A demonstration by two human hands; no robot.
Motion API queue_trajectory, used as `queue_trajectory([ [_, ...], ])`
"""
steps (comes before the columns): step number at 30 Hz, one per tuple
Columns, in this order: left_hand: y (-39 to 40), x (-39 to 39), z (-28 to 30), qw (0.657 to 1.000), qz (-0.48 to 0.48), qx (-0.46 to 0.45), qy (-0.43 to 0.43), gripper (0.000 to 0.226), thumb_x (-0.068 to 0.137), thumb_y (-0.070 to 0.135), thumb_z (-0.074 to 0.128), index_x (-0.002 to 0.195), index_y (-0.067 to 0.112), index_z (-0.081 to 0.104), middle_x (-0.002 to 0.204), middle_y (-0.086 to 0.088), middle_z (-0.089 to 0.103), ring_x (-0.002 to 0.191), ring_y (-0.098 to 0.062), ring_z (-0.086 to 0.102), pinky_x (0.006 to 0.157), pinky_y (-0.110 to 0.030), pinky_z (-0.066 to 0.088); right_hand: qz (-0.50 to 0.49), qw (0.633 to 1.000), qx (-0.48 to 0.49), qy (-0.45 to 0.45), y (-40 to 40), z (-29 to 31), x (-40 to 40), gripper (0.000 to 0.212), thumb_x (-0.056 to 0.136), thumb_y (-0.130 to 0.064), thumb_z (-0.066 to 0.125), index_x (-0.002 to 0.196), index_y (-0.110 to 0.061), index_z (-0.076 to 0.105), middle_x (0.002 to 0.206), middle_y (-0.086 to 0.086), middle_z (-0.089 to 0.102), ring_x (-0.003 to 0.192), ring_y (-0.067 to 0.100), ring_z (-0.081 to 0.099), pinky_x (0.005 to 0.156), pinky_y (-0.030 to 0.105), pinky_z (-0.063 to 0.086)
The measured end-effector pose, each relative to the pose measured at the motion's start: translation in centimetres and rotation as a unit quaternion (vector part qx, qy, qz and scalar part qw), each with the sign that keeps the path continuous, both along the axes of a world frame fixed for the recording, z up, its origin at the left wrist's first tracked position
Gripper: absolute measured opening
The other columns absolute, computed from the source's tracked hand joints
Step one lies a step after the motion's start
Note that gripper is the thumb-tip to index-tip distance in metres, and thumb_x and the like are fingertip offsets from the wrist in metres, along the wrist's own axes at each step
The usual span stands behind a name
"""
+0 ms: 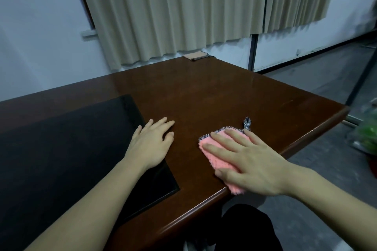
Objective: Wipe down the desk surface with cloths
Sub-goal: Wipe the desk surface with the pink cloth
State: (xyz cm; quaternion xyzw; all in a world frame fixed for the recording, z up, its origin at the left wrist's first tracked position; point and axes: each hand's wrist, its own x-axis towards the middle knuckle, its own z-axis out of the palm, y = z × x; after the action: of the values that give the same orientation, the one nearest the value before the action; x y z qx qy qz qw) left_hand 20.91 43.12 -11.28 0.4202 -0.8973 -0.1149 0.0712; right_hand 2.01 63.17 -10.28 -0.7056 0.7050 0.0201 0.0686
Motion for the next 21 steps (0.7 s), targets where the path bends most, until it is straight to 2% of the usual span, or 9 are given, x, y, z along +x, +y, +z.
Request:
queue_trajectory([
  [4, 0.0, 0.1, -0.1, 1.0, -0.001, -0.002, 0.002, 0.048, 0.108, 0.046, 0.028, 0.156, 0.042, 0.029, 0.167, 0.015, 0.017, 0.156, -0.018, 0.01, 0.126, -0.045, 0.003, -0.004, 1.0, 0.019, -0.005, -1.2, 0.6, -1.2, 0.072, 0.08, -0.081, -0.003, 0.148, -0.062, -0.018, 0.162, -0.023, -0.024, 0.15, 0.009, -0.024, 0.123, 0.042, -0.015],
  [8, 0.0, 0.1, -0.1, 1.0, 0.002, 0.001, 0.011, 0.048, 0.108, 0.046, 0.029, 0.156, 0.044, 0.029, 0.166, 0.017, 0.017, 0.156, -0.016, 0.008, 0.126, -0.044, 0.002, -0.053, 0.998, 0.023, 0.014, -5.5, 0.5, -5.0, 0.081, 0.076, -0.088, -0.008, 0.151, -0.058, -0.015, 0.166, -0.019, -0.016, 0.155, 0.016, -0.013, 0.126, 0.05, -0.005],
  [11, 0.0, 0.0, 0.0, 1.0, 0.005, 0.002, 0.014, 0.048, 0.108, 0.046, 0.03, 0.155, 0.043, 0.031, 0.166, 0.017, 0.018, 0.156, -0.016, 0.009, 0.127, -0.044, 0.002, -0.115, 0.993, 0.023, 0.021, -9.7, 0.3, -7.7, 0.067, 0.097, -0.074, 0.015, 0.156, -0.053, -0.008, 0.17, -0.012, -0.007, 0.157, 0.023, -0.005, 0.124, 0.055, -0.001],
  [13, 0.1, -0.1, 0.0, 1.0, 0.006, 0.003, 0.012, 0.047, 0.108, 0.045, 0.03, 0.155, 0.043, 0.031, 0.166, 0.017, 0.018, 0.156, -0.016, 0.009, 0.127, -0.044, 0.003, -0.144, 0.989, 0.024, 0.01, -11.4, 0.2, -8.2, 0.065, 0.1, -0.069, 0.02, 0.158, -0.052, -0.004, 0.171, -0.011, -0.005, 0.157, 0.025, -0.005, 0.123, 0.058, -0.001],
  [18, 0.0, 0.0, 0.2, 1.0, 0.004, 0.005, -0.001, 0.048, 0.108, 0.045, 0.031, 0.156, 0.042, 0.03, 0.166, 0.016, 0.018, 0.156, -0.018, 0.01, 0.126, -0.046, 0.005, -0.13, 0.991, 0.025, 0.006, -9.8, 0.0, -6.5, 0.065, 0.101, -0.068, 0.017, 0.159, -0.049, -0.006, 0.17, -0.01, -0.008, 0.157, 0.026, -0.007, 0.123, 0.06, -0.002],
  [21, 0.1, -0.2, 0.6, 1.0, 0.004, 0.014, -0.008, 0.048, 0.108, 0.043, 0.033, 0.156, 0.041, 0.03, 0.167, 0.013, 0.018, 0.156, -0.02, 0.01, 0.126, -0.048, 0.007, -0.076, 0.997, 0.016, 0.02, -5.3, 0.0, -4.4, 0.07, 0.093, -0.076, 0.003, 0.156, -0.05, -0.013, 0.169, -0.01, -0.014, 0.156, 0.023, -0.011, 0.124, 0.057, -0.002],
])
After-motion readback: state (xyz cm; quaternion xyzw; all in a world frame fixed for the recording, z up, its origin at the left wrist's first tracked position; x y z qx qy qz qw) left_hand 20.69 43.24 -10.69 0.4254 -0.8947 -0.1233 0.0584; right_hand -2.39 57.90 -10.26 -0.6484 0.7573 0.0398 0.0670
